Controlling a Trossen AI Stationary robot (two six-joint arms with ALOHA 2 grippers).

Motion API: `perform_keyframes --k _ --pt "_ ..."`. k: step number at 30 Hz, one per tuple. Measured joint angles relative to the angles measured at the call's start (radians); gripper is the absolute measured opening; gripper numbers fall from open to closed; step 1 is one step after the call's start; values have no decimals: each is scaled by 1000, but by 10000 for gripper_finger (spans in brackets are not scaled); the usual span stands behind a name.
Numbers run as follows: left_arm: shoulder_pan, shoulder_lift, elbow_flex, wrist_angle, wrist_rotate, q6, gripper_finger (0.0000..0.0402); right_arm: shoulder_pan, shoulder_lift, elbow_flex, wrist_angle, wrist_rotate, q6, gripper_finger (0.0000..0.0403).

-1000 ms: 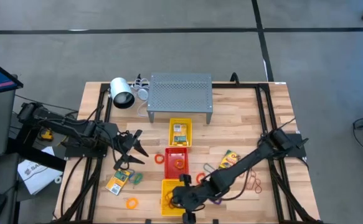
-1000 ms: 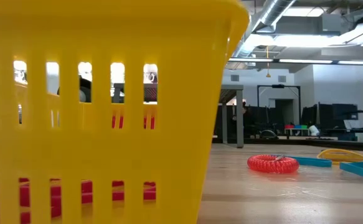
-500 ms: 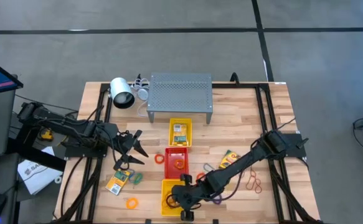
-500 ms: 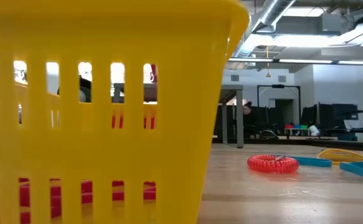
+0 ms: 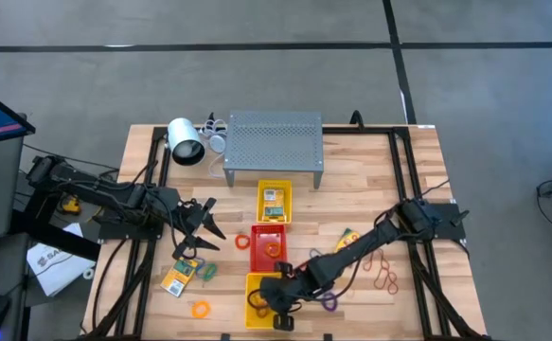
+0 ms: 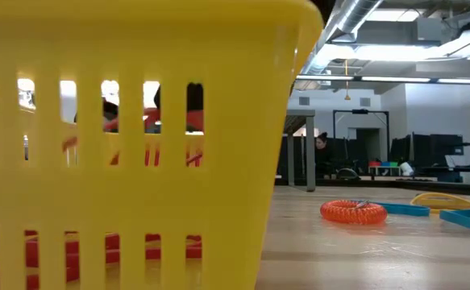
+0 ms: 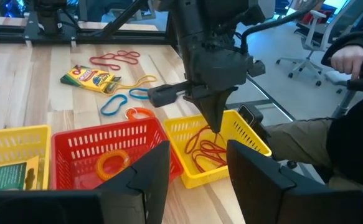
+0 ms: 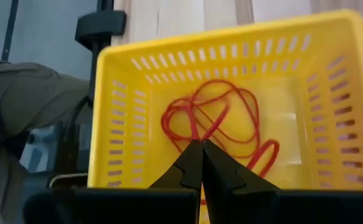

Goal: Pick & Place Office Desk Supplies
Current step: Put the red rubber band into the bottom yellow bin

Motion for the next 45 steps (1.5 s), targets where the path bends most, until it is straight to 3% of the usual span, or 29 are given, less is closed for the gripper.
perform_keyframes --k 9,20,26,33,40,45 --pt "0 0 0 0 0 0 153 -6 0 0 9 -55 5 23" --pt "0 0 0 0 0 0 153 -33 -2 0 13 -85 8 137" --pt "0 0 0 0 0 0 153 -40 -3 0 14 -86 8 174" --pt "0 0 0 0 0 0 153 -39 -4 53 6 -161 1 189" --pt "0 0 0 0 0 2 153 -23 -5 138 -17 -161 -101 187" --pt "0 0 0 -7 0 2 153 -24 -5 170 -129 -157 -106 187"
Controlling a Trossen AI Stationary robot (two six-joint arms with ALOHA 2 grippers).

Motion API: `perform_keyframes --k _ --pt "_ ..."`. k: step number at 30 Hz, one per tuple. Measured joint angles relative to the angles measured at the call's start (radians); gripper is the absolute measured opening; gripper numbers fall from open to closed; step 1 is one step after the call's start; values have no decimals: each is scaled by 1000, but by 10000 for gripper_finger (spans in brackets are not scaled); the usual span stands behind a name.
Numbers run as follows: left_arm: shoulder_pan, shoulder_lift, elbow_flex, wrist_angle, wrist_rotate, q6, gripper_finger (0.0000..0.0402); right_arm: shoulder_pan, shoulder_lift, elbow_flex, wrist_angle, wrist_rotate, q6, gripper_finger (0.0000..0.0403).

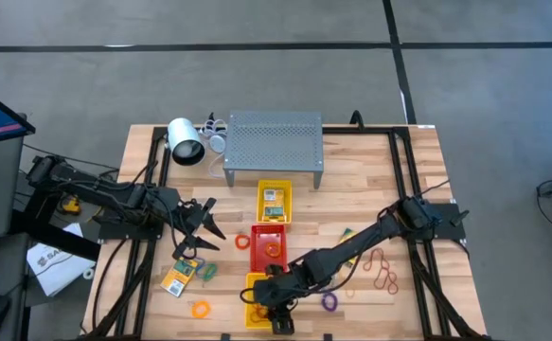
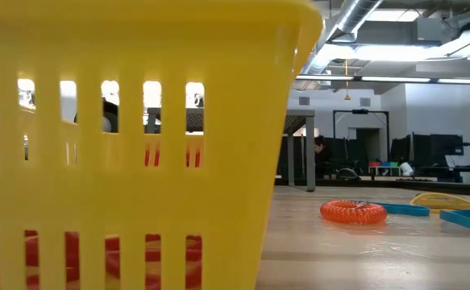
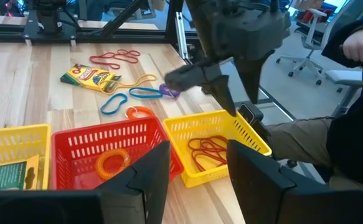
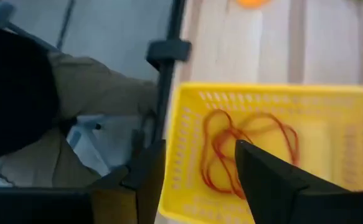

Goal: Pick & Place Office Desk Supplies
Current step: Put the red rubber band into the bottom yellow bin

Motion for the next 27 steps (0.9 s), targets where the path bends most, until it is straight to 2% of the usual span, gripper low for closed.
perform_keyframes --k 3,8,11,13,16,20,24,27 --pt "0 0 0 -1 0 0 153 -1 0 44 -143 64 -4 186" --pt "0 0 0 -1 0 1 153 2 0 134 -430 266 -16 183" --pt "0 0 0 -1 0 1 153 10 0 181 -499 410 -28 183" --pt "0 -1 0 -1 0 1 153 14 0 202 -542 459 -70 183" --pt "1 -19 0 1 -1 1 153 12 0 231 -628 498 -104 183" --pt "0 -81 0 2 -1 1 153 -6 0 246 -686 490 -131 182" --pt "0 -168 1 12 0 1 153 -23 0 240 -645 486 -119 182" --pt "0 -225 1 29 0 21 153 -36 3 220 -579 442 -160 182"
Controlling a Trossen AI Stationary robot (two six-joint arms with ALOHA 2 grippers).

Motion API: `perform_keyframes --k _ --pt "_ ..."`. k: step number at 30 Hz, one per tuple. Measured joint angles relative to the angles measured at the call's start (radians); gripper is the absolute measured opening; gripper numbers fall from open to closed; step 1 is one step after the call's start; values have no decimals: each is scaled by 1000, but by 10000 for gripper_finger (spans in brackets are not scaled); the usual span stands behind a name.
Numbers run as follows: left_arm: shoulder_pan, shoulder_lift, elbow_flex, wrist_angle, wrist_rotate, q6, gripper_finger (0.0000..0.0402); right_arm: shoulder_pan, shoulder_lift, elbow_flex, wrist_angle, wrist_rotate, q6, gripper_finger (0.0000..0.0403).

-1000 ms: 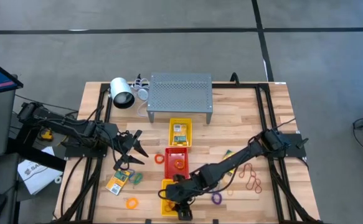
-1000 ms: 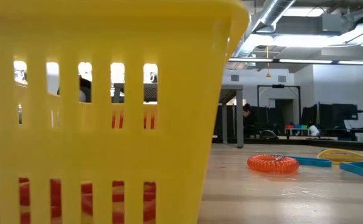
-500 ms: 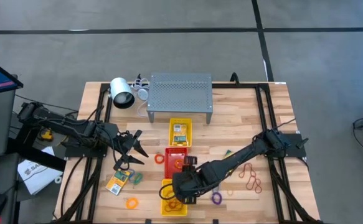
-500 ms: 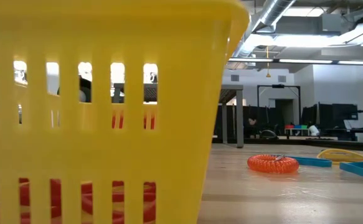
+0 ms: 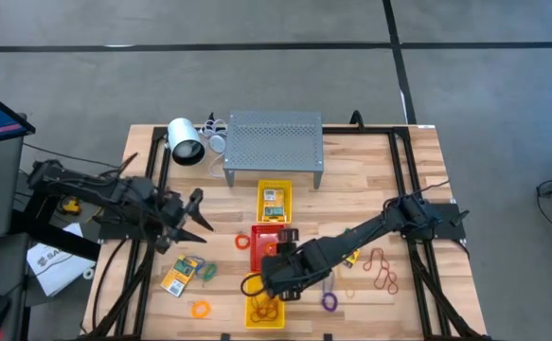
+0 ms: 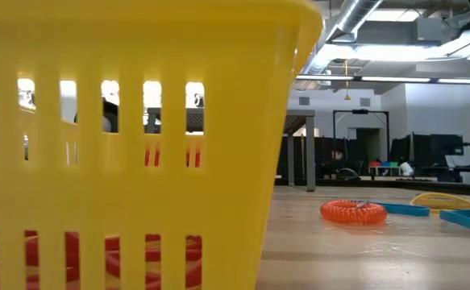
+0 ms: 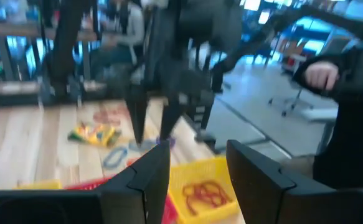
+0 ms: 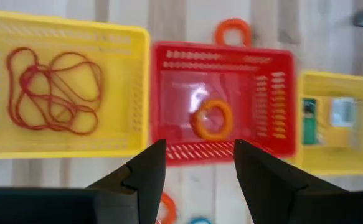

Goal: Pick & Place Office Desk Supplies
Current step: Put the red rubber band into the bottom yellow bin

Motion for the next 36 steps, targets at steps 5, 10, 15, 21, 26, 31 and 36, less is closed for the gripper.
perform_keyframes --k 5,10,15,21,26,31,36 --pt "0 -52 1 4 -1 50 153 -19 -3 -1 164 -75 -146 182" --pt "0 -65 1 2 0 63 153 -9 -86 -1 195 -109 -203 182" --pt "0 -55 1 -7 0 108 153 34 -204 -1 215 -119 -192 182" --pt "0 -30 1 -5 0 141 153 127 -332 -18 326 -93 -263 182" --pt "4 -7 0 8 -10 147 153 192 -454 -152 539 -75 -417 182" --pt "14 18 0 36 -12 147 153 210 -634 -431 810 -78 -483 176" --pt "27 26 0 41 -12 146 153 190 -855 -780 1064 -112 -443 166"
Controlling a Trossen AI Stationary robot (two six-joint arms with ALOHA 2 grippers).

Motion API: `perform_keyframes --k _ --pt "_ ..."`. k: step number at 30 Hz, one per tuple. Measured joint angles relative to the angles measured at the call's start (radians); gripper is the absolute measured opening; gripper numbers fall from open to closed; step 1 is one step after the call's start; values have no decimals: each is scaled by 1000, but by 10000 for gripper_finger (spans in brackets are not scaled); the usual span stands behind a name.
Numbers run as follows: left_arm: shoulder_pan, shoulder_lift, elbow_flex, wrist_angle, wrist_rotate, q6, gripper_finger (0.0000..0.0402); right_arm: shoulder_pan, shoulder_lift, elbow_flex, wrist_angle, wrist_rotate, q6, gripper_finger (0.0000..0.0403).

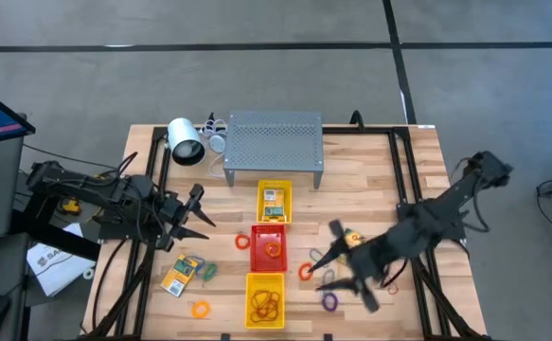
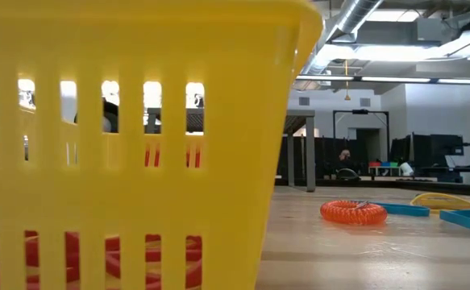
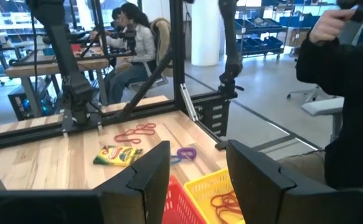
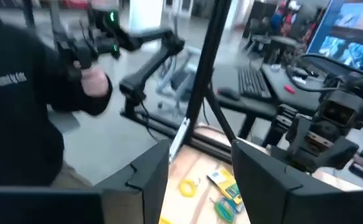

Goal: Pick & Place Office Desk Supplies
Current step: Put the red rubber band into the bottom yellow bin

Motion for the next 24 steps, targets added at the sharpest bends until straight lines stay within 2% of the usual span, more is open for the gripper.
perform_keyframes --k 5,12,18,24 --pt "0 0 0 16 0 -1 153 -19 -225 -320 208 -90 97 158" --pt "0 12 0 48 -1 -9 153 -14 -507 -649 262 -95 381 148" --pt "0 40 0 129 -2 -30 153 7 -663 -745 45 -85 591 142" --pt "0 91 0 243 -3 -88 153 48 -686 -745 -100 -64 641 141"
